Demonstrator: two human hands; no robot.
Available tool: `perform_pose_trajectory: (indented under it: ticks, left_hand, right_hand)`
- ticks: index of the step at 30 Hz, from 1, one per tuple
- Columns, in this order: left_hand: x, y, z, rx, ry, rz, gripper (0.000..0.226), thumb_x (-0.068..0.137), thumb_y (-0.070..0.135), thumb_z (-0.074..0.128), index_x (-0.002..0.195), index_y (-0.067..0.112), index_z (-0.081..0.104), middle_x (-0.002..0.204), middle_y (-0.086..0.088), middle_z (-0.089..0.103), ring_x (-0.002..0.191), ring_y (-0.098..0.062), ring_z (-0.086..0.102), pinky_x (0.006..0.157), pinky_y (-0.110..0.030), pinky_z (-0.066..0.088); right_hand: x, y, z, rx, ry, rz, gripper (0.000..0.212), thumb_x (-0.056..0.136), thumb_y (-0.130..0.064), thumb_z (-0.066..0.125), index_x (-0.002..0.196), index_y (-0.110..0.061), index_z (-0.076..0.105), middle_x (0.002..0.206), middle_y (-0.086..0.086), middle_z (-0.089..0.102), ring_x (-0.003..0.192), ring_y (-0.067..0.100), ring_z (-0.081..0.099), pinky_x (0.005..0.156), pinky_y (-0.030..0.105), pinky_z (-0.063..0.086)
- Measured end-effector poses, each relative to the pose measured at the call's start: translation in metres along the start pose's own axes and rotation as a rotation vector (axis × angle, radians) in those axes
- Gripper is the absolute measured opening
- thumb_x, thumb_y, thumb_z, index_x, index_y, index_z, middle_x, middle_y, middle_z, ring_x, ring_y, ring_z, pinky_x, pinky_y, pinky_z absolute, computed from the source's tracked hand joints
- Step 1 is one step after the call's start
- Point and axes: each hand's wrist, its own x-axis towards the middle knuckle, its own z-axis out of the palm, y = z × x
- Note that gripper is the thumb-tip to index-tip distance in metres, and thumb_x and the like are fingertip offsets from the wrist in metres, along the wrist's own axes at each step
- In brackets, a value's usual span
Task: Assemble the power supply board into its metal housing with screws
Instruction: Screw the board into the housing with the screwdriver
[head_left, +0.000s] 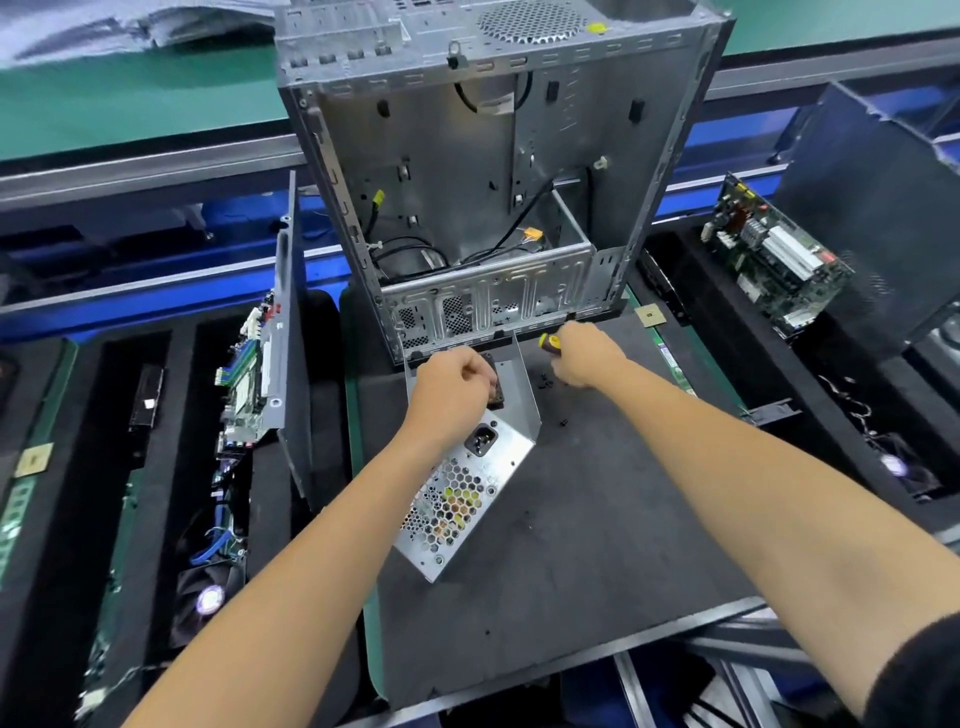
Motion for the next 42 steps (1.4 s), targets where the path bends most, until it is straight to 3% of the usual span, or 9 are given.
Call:
perform_pose_trajectory:
  ticks: [4, 8, 17, 21, 25, 29, 33, 38, 42]
  left_hand:
    - [-0.005, -0.005, -0.005, -0.025, 0.044, 0.099, 0.017, 0.080, 0.008, 0.063, 0.076, 0.024, 0.062, 0.075, 0.004, 0.062, 0.060, 0.001, 0.053, 0.060, -0.011, 0.046]
    - [-0.010, -0.005, -0.012, -0.093, 0.054, 0.179, 0.013, 0.079, 0.011, 0.072, 0.082, 0.020, 0.062, 0.075, 0.004, 0.062, 0.058, 0.002, 0.051, 0.059, -0.010, 0.046]
    - [-0.020, 0.001, -0.010, -0.123, 0.072, 0.265, 0.013, 0.079, 0.015, 0.078, 0.080, 0.014, 0.064, 0.071, -0.003, 0.069, 0.063, -0.013, 0.063, 0.057, -0.022, 0.052]
    - [-0.024, 0.002, -0.009, -0.134, 0.164, 0.337, 0.012, 0.081, 0.013, 0.074, 0.080, 0.017, 0.063, 0.069, 0.006, 0.067, 0.061, -0.004, 0.060, 0.057, -0.011, 0.045]
    - [-0.027, 0.001, -0.007, -0.140, 0.207, 0.374, 0.010, 0.083, 0.015, 0.072, 0.078, 0.021, 0.066, 0.066, 0.009, 0.066, 0.060, -0.004, 0.060, 0.057, -0.014, 0.046]
    - [-0.026, -0.001, -0.008, -0.077, 0.221, 0.410, 0.015, 0.088, 0.018, 0.066, 0.074, 0.022, 0.065, 0.065, 0.006, 0.066, 0.061, -0.007, 0.059, 0.060, -0.024, 0.048]
    - [-0.023, -0.002, -0.009, -0.031, 0.140, 0.369, 0.015, 0.089, 0.018, 0.062, 0.076, 0.015, 0.068, 0.066, 0.002, 0.068, 0.065, -0.015, 0.062, 0.065, -0.034, 0.052]
    - [-0.021, -0.001, -0.012, -0.101, 0.146, 0.338, 0.018, 0.086, 0.013, 0.063, 0.071, 0.019, 0.070, 0.062, 0.008, 0.066, 0.057, 0.001, 0.055, 0.058, -0.013, 0.044]
    - [-0.019, -0.002, -0.015, -0.089, 0.127, 0.338, 0.015, 0.090, 0.008, 0.062, 0.081, 0.013, 0.072, 0.072, 0.005, 0.069, 0.063, 0.003, 0.059, 0.060, -0.009, 0.044]
  right_hand:
    - [-0.021, -0.018, -0.038, 0.307, -0.029, -0.103, 0.020, 0.087, -0.011, 0.056, 0.071, -0.006, 0.044, 0.066, 0.010, 0.043, 0.060, 0.024, 0.039, 0.048, 0.025, 0.029]
    - [-0.056, -0.035, -0.059, 0.698, -0.218, -0.140, 0.011, 0.086, -0.006, 0.059, 0.078, -0.009, 0.053, 0.064, 0.005, 0.041, 0.052, 0.016, 0.031, 0.045, 0.022, 0.025]
    - [-0.091, -0.059, -0.065, 0.839, -0.234, -0.124, 0.012, 0.088, -0.010, 0.068, 0.081, -0.004, 0.059, 0.059, 0.002, 0.051, 0.046, 0.009, 0.035, 0.039, 0.018, 0.029]
    - [-0.097, -0.062, -0.068, 0.841, -0.201, -0.108, 0.012, 0.087, -0.009, 0.069, 0.083, -0.001, 0.061, 0.065, 0.005, 0.052, 0.048, 0.011, 0.035, 0.040, 0.020, 0.029]
    - [-0.096, -0.063, -0.067, 0.836, -0.184, -0.095, 0.015, 0.086, -0.013, 0.070, 0.084, -0.002, 0.059, 0.064, 0.006, 0.051, 0.047, 0.011, 0.034, 0.041, 0.020, 0.027]
    - [-0.096, -0.064, -0.068, 0.694, 0.045, -0.185, 0.035, 0.090, -0.037, 0.060, 0.071, -0.008, 0.059, 0.059, 0.004, 0.053, 0.045, 0.009, 0.042, 0.047, 0.022, 0.034]
    - [-0.096, -0.067, -0.087, 0.821, 0.286, -0.230, 0.046, 0.091, -0.045, 0.053, 0.075, -0.003, 0.064, 0.068, 0.006, 0.066, 0.060, 0.009, 0.056, 0.061, 0.031, 0.048]
    - [-0.103, -0.074, -0.105, 0.854, 0.377, -0.291, 0.029, 0.092, -0.031, 0.053, 0.074, -0.007, 0.048, 0.059, 0.004, 0.056, 0.039, 0.009, 0.050, 0.042, 0.019, 0.041]
    - [-0.107, -0.078, -0.107, 0.859, 0.366, -0.342, 0.017, 0.092, -0.020, 0.054, 0.085, -0.010, 0.042, 0.064, 0.016, 0.064, 0.042, 0.020, 0.059, 0.038, 0.026, 0.047]
